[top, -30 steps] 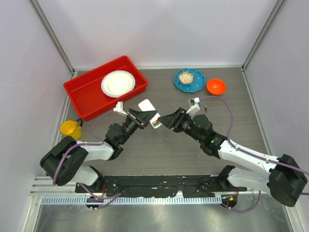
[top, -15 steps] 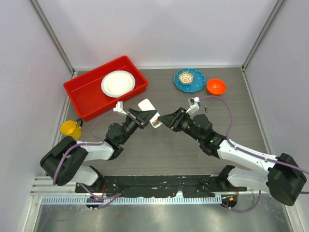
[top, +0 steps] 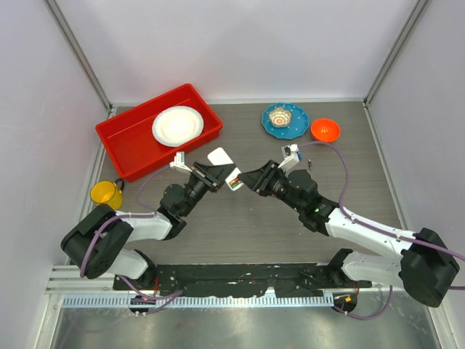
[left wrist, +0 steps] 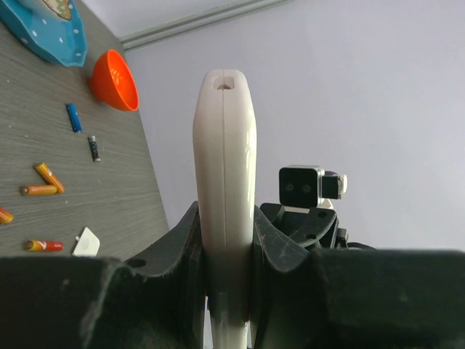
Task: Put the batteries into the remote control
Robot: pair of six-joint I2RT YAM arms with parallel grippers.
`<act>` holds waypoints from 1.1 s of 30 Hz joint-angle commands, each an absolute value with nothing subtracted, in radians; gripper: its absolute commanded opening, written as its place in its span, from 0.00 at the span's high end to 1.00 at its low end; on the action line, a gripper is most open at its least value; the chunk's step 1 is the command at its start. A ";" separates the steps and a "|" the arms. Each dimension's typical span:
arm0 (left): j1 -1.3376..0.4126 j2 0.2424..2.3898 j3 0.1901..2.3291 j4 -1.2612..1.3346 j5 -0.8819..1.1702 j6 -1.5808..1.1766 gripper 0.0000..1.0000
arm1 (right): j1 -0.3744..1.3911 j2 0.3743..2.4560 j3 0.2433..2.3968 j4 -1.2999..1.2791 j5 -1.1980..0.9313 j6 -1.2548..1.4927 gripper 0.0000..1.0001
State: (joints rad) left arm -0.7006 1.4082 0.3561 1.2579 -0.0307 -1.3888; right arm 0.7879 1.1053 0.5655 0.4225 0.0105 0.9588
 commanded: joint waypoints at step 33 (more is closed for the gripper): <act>-0.661 1.378 0.311 1.447 0.047 -1.434 1.00 | 0.743 0.945 0.816 -0.274 0.506 0.657 0.34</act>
